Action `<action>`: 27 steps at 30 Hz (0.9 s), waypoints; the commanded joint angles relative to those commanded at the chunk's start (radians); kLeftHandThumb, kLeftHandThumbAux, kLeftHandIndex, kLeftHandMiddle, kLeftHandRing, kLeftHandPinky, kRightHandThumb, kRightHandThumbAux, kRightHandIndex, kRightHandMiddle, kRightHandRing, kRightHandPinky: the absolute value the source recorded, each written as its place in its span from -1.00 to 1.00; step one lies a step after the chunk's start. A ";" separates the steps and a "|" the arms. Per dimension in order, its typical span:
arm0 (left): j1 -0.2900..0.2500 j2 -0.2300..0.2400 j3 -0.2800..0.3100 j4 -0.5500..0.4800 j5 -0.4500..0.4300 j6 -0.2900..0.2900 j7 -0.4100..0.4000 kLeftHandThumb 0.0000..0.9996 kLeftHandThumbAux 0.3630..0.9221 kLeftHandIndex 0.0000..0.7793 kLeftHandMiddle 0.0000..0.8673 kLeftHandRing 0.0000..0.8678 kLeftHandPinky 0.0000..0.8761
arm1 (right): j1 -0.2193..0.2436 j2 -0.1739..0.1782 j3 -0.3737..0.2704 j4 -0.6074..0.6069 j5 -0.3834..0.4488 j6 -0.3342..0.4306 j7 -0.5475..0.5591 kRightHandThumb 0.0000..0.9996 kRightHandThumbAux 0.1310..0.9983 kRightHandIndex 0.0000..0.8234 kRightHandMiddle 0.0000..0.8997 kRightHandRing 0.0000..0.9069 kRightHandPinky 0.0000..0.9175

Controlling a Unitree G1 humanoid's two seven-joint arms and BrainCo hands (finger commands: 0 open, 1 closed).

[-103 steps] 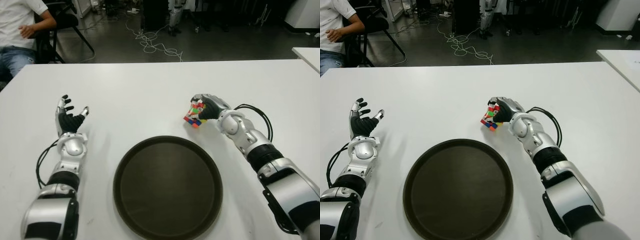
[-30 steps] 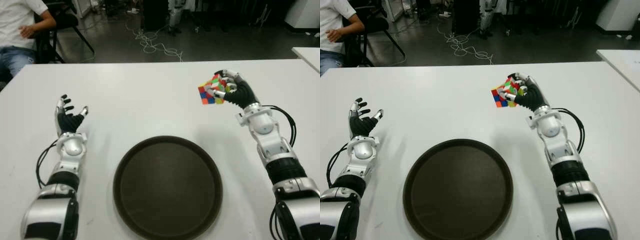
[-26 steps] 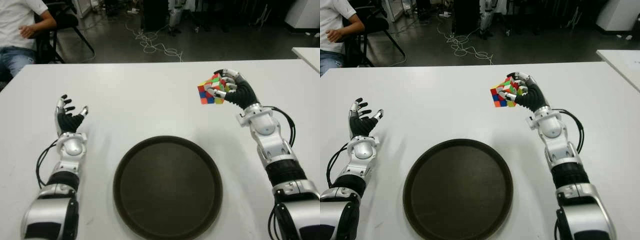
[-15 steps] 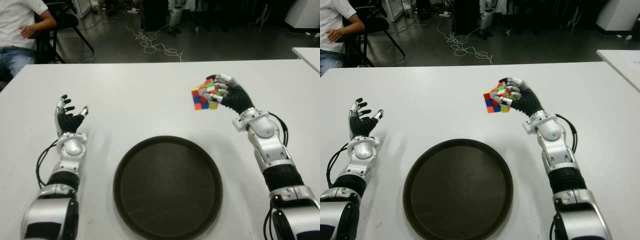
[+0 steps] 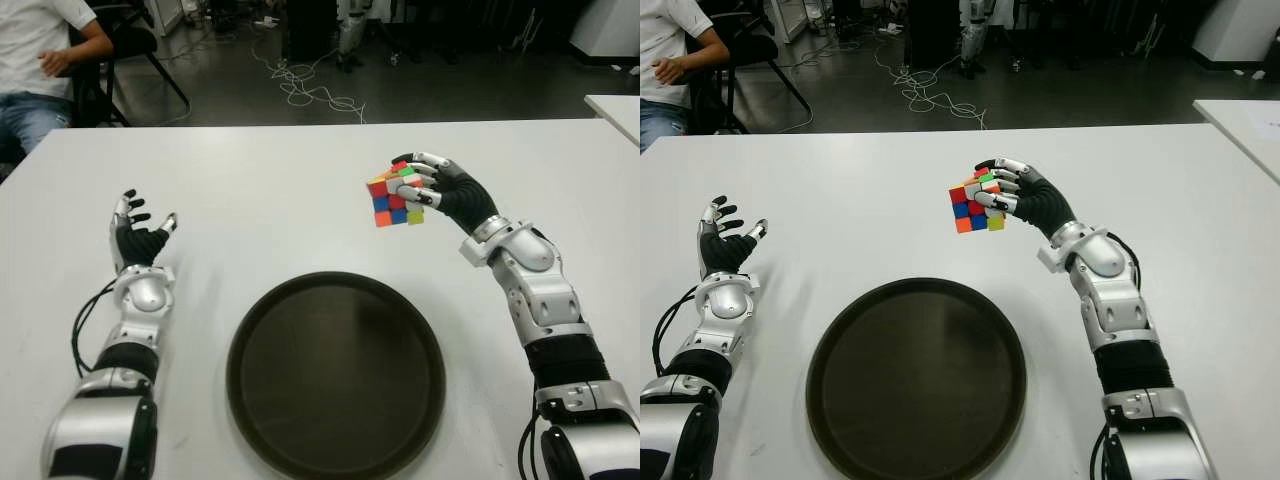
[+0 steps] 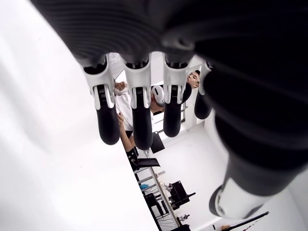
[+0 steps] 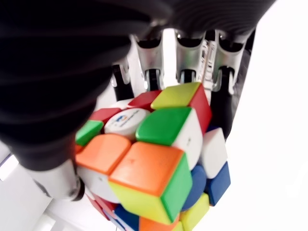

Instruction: Pick up the Rubik's Cube and put it in the plate

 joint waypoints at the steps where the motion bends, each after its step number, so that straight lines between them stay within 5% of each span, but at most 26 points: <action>1: 0.000 0.000 0.001 0.000 -0.001 0.000 0.000 -0.83 0.48 -0.64 -0.46 -0.34 -0.19 | 0.004 0.000 0.007 -0.007 -0.006 -0.001 0.005 0.42 0.34 0.07 0.78 0.76 0.73; 10: -0.001 -0.001 0.005 0.000 -0.006 0.002 -0.007 -0.86 0.56 -0.63 -0.17 -0.08 0.10 | 0.031 -0.024 0.070 -0.076 -0.069 -0.005 0.038 0.43 0.34 0.07 0.81 0.79 0.75; 18: 0.001 0.001 -0.001 -0.003 0.004 0.008 0.002 -0.83 0.45 -0.66 -0.49 -0.43 -0.34 | 0.034 -0.041 0.103 -0.072 -0.090 -0.049 0.113 0.42 0.34 0.07 0.80 0.78 0.74; 27: 0.005 0.003 -0.006 -0.007 0.008 0.004 0.003 -0.82 0.36 -0.62 -0.54 -0.51 -0.46 | 0.032 -0.056 0.149 -0.049 -0.136 -0.115 0.167 0.42 0.34 0.07 0.80 0.78 0.75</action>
